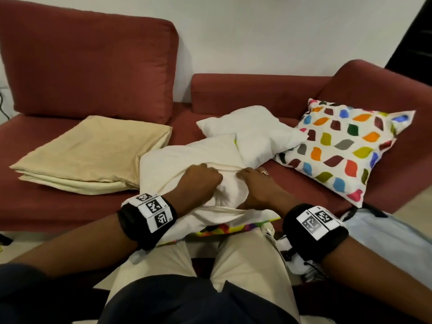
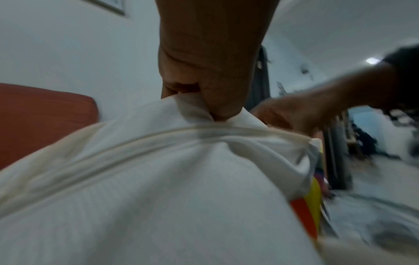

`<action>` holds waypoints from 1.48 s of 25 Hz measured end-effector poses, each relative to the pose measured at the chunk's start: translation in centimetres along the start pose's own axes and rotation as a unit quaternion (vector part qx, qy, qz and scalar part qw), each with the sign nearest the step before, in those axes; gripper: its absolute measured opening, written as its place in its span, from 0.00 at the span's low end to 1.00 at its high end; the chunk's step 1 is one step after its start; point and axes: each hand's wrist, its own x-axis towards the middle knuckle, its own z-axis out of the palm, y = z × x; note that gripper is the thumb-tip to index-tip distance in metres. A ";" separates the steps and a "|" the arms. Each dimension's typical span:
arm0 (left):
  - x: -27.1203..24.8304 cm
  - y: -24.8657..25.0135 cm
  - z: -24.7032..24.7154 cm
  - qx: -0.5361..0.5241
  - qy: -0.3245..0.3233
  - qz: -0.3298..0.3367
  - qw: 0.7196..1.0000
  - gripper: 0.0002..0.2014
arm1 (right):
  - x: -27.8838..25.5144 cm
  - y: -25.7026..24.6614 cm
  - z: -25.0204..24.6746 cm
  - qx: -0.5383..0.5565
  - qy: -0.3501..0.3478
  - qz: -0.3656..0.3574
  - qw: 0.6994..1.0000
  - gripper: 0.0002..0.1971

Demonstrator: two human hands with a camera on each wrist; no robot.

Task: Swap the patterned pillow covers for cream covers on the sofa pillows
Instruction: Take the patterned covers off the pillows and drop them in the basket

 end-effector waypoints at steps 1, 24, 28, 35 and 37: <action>0.6 -1.4 -1.1 -0.056 0.011 -0.038 0.998 0.07 | 0.1 0.3 -0.5 0.046 0.029 -0.012 0.998 0.51; 5.1 -17.1 -9.8 -0.362 0.054 -0.027 0.930 0.12 | 7.7 -5.6 -11.2 0.106 0.406 -0.121 0.899 0.14; 3.1 -17.2 -15.9 -0.235 0.030 -0.097 0.967 0.19 | 6.6 -6.4 -13.1 0.266 0.433 -0.071 0.858 0.11; -2.0 -18.8 -14.9 -0.142 -0.101 -0.146 0.974 0.28 | 5.3 -3.4 -12.6 0.343 0.416 0.033 0.841 0.13; -3.0 -19.6 -11.8 -0.143 -0.045 -0.171 0.974 0.24 | 5.3 -2.6 -11.3 0.403 0.371 0.054 0.835 0.16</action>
